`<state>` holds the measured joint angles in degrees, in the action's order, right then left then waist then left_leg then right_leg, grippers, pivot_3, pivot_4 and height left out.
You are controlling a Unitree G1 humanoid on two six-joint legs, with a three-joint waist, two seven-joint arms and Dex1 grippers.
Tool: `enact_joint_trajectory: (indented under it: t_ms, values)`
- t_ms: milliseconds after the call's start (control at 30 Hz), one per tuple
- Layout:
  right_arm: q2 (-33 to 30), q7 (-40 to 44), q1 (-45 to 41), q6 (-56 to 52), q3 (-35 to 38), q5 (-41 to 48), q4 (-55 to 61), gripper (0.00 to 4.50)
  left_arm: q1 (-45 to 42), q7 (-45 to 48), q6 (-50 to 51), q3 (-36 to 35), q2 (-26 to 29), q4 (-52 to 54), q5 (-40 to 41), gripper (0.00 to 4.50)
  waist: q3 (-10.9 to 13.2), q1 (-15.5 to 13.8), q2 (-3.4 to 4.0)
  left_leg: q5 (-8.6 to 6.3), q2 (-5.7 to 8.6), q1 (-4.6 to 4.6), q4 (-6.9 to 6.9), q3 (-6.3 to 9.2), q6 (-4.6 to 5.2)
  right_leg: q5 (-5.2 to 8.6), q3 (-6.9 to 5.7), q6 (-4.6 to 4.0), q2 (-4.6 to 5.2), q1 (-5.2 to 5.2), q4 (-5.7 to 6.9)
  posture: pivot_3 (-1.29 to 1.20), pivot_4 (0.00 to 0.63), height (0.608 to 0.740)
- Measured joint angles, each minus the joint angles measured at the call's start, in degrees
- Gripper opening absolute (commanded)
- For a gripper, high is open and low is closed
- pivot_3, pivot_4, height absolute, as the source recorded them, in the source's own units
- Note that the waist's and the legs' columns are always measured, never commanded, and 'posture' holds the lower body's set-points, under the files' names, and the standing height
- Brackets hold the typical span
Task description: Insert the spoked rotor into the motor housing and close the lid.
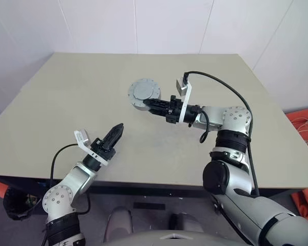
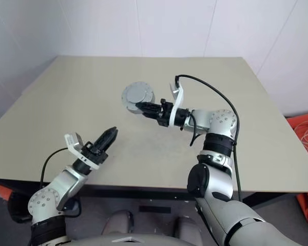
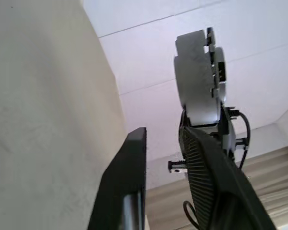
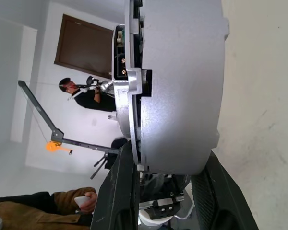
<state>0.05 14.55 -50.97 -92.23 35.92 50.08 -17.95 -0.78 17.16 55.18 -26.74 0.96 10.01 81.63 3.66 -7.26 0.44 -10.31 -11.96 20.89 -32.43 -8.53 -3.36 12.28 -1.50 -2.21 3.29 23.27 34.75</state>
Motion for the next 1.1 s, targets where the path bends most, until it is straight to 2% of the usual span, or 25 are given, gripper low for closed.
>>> enact_joint_trajectory:
  t_ms: [200, 233, 567, 933, 1100]
  values:
    - [-1.4, -1.6, 1.8, 0.0, -1.2, 3.9, 0.7, 1.57, 2.0, -1.5, -0.4, 1.8, 1.3, 1.4, 4.8, 4.31, 0.0, 0.1, 0.00, 0.02, 0.00, -0.04, -0.03, 0.00, -0.03, -0.03, 0.01, 0.41, -0.01, -0.01, 0.03, 0.00, 0.000, 0.740]
    - [-1.5, -1.9, 2.3, 0.0, -1.6, 4.4, 0.7, 1.57, 2.0, -1.6, -0.5, 2.3, 1.4, 1.8, 5.7, 4.47, 0.0, 0.1, 0.00, 0.02, 0.01, -0.04, -0.05, 0.00, -0.03, -0.05, 0.03, 0.40, 0.00, -0.02, 0.04, 0.00, 0.000, 0.740]
    - [-4.8, -5.6, 7.2, 0.0, -8.6, 14.8, 0.7, 1.57, 1.8, -2.7, -3.1, 5.1, 2.8, 1.1, 8.2, 4.47, 0.0, 0.1, -0.01, 0.02, -0.01, -0.03, -0.34, 0.01, -0.03, -0.15, 0.07, 0.72, 0.00, -0.09, 0.09, 0.00, 0.000, 0.740]
    - [-8.3, -16.2, 10.4, 0.2, -17.3, 38.5, 0.7, 1.57, -4.0, -1.4, -5.8, 8.5, 2.2, -3.3, 7.9, 4.47, 0.0, 0.1, -0.04, 0.02, 0.02, -0.22, -0.59, 0.03, -0.03, -0.18, 0.13, 1.04, 0.03, -0.42, 0.12, 0.00, 0.000, 0.740]
    - [-12.4, -22.6, 13.4, 5.2, -24.6, 51.0, 1.3, 1.57, -5.4, -0.8, -5.3, 9.5, 3.0, -5.0, 7.9, 4.47, -0.1, 0.0, -0.06, 0.02, 0.02, -0.22, -0.63, 0.05, -0.03, -0.19, 0.12, 1.06, 0.03, -0.46, 0.14, 0.00, 0.000, 0.740]
